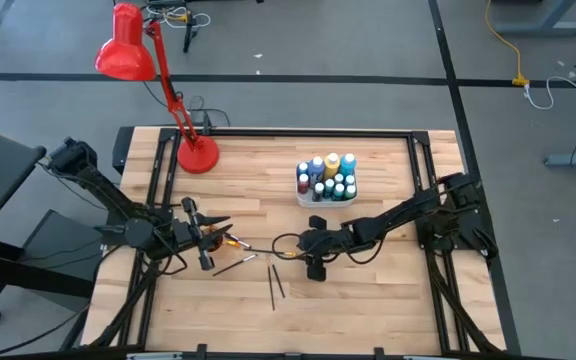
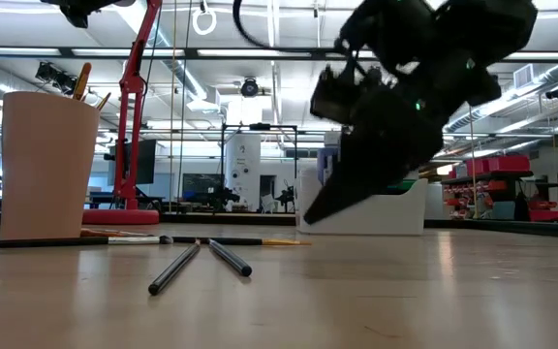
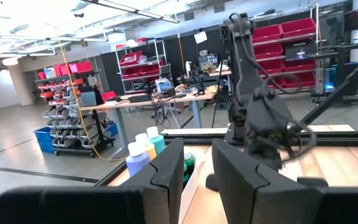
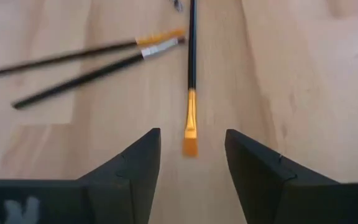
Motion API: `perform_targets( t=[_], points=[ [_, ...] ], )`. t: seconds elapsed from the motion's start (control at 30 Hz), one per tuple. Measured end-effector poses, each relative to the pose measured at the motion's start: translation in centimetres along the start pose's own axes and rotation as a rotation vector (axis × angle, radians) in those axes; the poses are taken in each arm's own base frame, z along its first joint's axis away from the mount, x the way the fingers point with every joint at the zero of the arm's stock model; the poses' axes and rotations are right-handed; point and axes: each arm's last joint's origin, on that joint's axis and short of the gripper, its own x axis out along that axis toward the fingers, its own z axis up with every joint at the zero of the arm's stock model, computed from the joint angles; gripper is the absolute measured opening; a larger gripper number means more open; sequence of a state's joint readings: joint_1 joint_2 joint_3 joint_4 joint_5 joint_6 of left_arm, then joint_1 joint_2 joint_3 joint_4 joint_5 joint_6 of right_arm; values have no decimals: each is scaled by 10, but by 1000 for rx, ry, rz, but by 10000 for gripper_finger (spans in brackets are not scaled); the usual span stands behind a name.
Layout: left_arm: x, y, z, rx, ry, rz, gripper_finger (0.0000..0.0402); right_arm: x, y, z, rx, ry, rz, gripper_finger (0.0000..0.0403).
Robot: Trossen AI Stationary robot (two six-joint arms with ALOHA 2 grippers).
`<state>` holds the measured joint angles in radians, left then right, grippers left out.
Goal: Pick & Place Paint Supplies
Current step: Put the gold paint brush into the orange cup
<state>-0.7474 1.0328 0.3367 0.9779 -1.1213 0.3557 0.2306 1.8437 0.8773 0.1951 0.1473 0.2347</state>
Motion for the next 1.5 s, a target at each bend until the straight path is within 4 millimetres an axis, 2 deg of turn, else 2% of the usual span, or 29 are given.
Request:
perform_targets(
  t=[0.1,0.23,0.6,0.73,0.93,1.03,1.17,1.37,1.5],
  points=[
    [0,0,0,0,0,0,94,9,-1,-10,3,41,-5,180],
    [0,0,0,0,0,0,94,15,-1,-13,7,37,-33,179],
    [0,0,0,0,0,0,94,17,-2,-13,-14,29,-31,167],
    [0,0,0,0,0,0,94,17,-3,-13,-15,38,-22,127],
    [0,0,0,0,0,0,94,17,-3,-13,-65,37,-19,18],
    [0,0,0,-2,0,0,94,14,-2,-12,-130,43,-2,11],
    [0,0,0,-16,0,0,94,2,-2,-4,-196,22,6,4],
    [0,-1,0,-19,-11,-29,94,-34,-3,22,-314,-72,-69,2],
    [1,-1,1,-56,-24,-60,98,-63,8,38,-623,-172,-66,2]
  ],
)
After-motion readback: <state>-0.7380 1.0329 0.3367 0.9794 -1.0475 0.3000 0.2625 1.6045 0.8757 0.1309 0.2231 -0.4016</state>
